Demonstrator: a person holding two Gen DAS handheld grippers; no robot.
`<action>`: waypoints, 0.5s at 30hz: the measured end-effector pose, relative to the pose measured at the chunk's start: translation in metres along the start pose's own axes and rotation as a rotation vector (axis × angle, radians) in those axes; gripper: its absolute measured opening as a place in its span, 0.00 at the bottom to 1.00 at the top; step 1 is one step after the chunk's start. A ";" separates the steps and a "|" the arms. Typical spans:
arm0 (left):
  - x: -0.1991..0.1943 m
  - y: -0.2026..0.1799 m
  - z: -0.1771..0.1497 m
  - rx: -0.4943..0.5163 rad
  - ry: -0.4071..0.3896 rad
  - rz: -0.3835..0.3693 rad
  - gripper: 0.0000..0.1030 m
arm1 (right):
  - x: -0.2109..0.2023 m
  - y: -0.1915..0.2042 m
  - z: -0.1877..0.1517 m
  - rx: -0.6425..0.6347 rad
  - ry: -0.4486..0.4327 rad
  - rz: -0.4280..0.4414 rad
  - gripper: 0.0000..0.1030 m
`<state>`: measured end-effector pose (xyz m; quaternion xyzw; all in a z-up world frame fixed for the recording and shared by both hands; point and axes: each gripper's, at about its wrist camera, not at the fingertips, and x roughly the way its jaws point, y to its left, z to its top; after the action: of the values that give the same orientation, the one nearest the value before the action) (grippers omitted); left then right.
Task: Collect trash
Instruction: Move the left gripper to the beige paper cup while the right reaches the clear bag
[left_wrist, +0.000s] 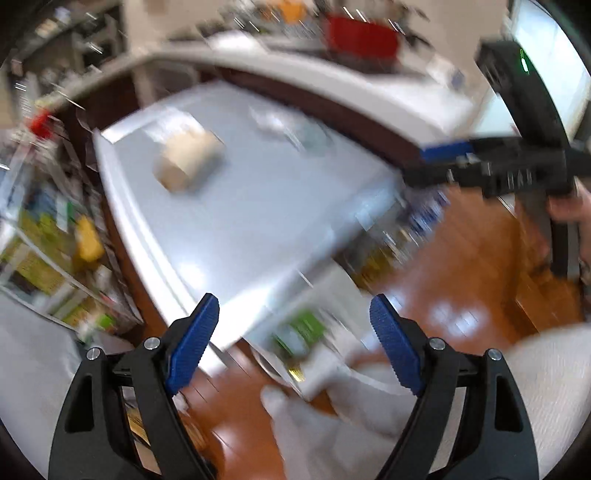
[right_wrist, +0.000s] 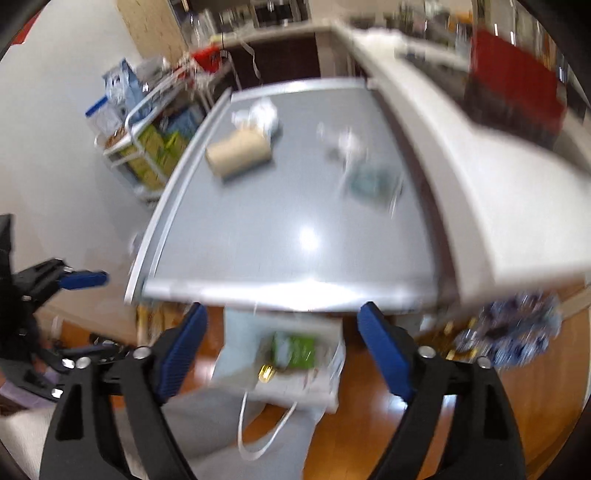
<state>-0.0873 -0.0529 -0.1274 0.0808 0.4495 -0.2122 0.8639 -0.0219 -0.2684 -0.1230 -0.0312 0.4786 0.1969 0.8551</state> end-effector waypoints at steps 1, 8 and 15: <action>-0.003 0.008 0.010 -0.013 -0.042 0.044 0.83 | 0.003 0.000 0.008 -0.009 -0.016 -0.015 0.89; 0.026 0.061 0.068 -0.055 -0.107 0.183 0.88 | 0.056 0.002 0.075 -0.146 -0.021 -0.065 0.89; 0.054 0.106 0.102 -0.072 -0.081 0.121 0.88 | 0.113 -0.016 0.118 -0.252 0.125 -0.071 0.89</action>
<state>0.0620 -0.0075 -0.1171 0.0681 0.4157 -0.1466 0.8950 0.1316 -0.2194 -0.1556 -0.1675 0.5009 0.2230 0.8194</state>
